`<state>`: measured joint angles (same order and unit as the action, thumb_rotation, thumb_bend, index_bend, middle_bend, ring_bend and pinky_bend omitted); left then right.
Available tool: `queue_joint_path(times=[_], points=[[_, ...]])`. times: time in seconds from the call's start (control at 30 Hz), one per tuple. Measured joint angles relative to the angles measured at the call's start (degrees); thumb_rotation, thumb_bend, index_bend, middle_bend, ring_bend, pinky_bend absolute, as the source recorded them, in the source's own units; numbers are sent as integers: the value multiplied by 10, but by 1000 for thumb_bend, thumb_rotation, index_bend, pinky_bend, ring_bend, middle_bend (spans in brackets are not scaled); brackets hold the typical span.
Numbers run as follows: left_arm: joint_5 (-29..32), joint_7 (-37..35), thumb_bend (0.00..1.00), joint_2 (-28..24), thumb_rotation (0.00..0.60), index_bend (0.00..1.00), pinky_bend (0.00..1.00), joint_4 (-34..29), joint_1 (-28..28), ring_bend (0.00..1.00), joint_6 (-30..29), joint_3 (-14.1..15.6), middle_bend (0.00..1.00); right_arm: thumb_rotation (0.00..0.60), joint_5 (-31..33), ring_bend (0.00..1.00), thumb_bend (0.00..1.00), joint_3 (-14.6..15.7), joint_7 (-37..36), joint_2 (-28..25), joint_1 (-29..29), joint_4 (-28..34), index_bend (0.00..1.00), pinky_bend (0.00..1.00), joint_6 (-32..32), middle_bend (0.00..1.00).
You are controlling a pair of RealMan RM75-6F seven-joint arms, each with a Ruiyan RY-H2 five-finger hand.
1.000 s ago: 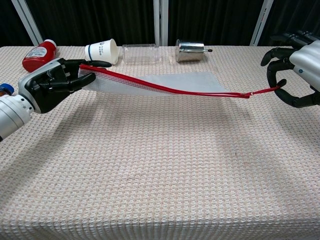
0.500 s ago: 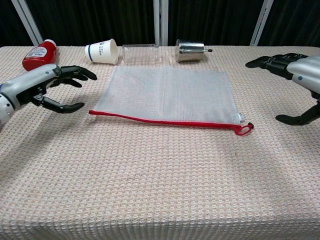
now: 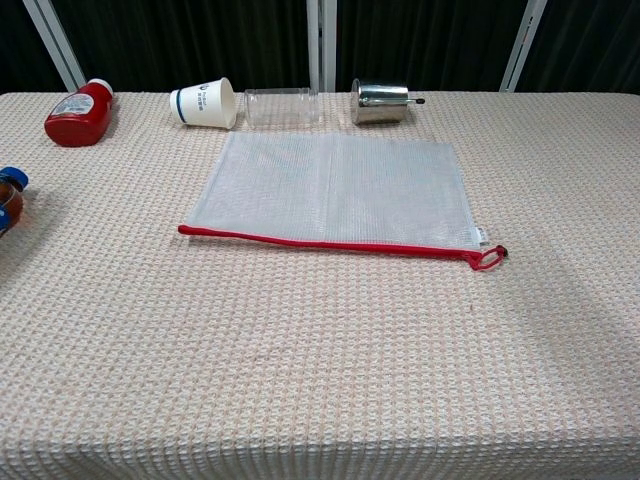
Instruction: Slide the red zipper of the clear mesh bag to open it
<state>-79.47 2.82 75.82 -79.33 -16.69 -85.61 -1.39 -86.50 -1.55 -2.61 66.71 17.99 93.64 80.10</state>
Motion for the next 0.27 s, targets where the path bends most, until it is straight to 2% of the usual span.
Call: queue_joint_path(times=[0.13,0.27], points=[[-8,14,178,-27,600,223,165,-39,52,118,-59,13,129,600,-23,0,241,13,-22,-8,-39,-13,43,0,44,107],[-28,18,176,-45,600,222,165,-76,90,118,-89,34,129,600,-28,0,242,21,-24,-8,-64,-20,45,0,67,107]])
